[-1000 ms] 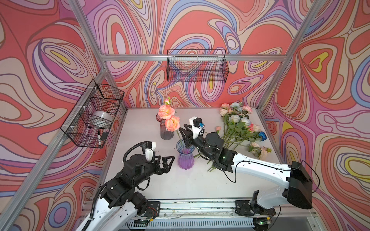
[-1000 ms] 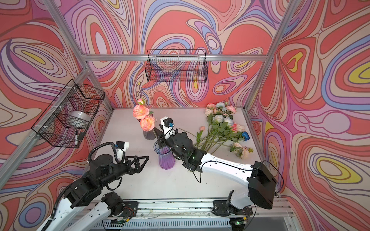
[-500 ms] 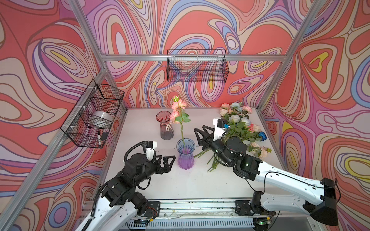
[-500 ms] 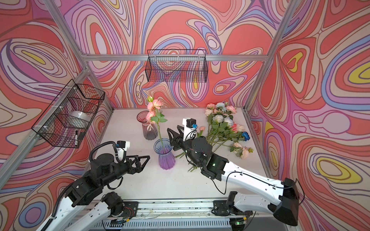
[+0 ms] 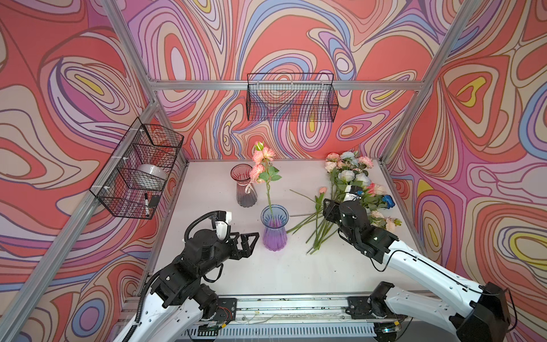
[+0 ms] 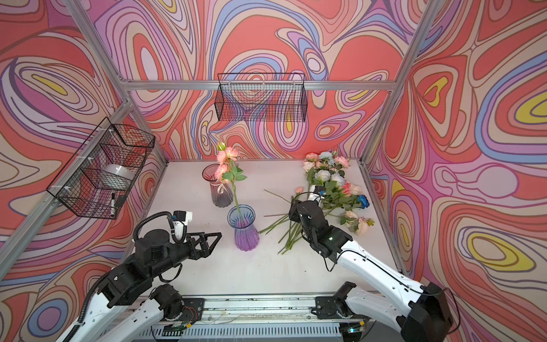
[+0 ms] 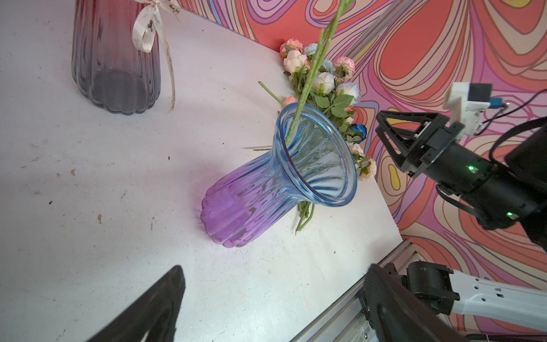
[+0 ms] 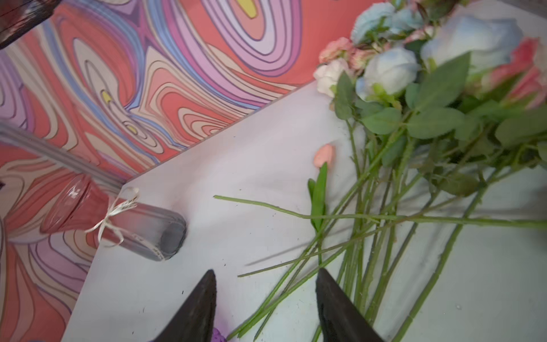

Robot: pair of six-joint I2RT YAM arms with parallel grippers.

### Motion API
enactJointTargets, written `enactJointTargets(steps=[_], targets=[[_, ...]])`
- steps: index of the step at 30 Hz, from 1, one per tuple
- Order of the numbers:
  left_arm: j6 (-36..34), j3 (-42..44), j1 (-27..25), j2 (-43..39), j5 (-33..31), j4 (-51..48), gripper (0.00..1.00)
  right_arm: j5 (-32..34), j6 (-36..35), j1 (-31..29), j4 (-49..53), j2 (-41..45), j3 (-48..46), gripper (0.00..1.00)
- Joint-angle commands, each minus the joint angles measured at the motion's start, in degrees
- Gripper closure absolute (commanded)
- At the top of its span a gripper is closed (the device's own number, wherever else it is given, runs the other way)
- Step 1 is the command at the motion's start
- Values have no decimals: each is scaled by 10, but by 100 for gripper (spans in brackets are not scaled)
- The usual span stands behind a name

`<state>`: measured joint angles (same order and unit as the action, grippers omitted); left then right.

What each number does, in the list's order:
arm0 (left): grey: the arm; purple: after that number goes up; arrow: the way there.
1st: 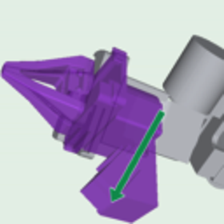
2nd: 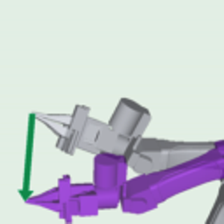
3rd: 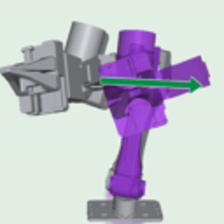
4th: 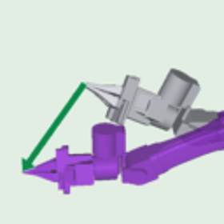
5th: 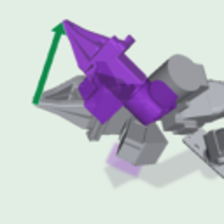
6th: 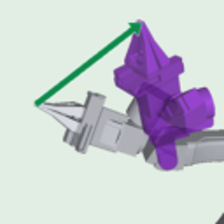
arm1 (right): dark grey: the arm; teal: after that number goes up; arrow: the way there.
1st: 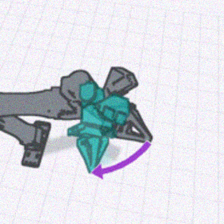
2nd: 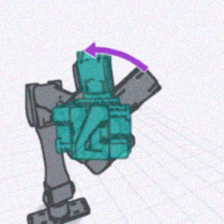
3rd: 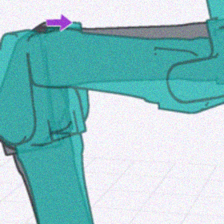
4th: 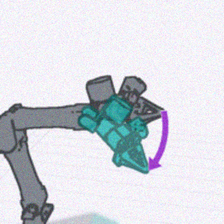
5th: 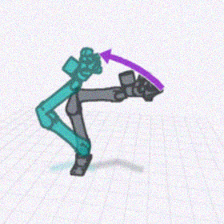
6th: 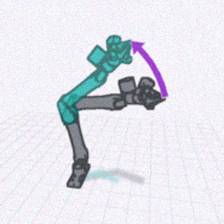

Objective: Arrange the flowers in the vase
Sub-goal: 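Release the rose and move the right gripper back to the flower bunch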

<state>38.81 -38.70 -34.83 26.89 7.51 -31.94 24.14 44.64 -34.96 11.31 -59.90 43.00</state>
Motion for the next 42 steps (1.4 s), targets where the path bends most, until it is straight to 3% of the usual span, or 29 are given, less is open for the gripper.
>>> enactJointTargets(steps=[1, 3, 8, 18, 23, 30, 36, 42], targets=[[13, 10, 3, -9, 5, -9, 4, -57, 67, 64, 30, -19, -11, 50], [17, 15, 2, -10, 8, -6, 4, -78, 87, 107, 21, -35, -20, 53], [22, 20, 2, -12, 11, -2, 4, -214, 160, 220, -95, -99, -62, 57], [22, 22, 2, -17, 8, -7, 4, -185, 240, 243, -144, -197, -53, 68], [20, 22, 3, -19, 8, -8, 4, -186, 239, 268, -135, -214, -49, 75], [22, 26, 2, -22, 10, -5, 4, -260, 189, 330, -126, -224, -42, 84], [23, 32, 2, -25, 10, -1, 4, -330, 156, 363, -128, -254, -21, 84], [22, 31, 2, -25, 10, -1, 3, -349, 142, 369, -136, -281, -7, 82]])
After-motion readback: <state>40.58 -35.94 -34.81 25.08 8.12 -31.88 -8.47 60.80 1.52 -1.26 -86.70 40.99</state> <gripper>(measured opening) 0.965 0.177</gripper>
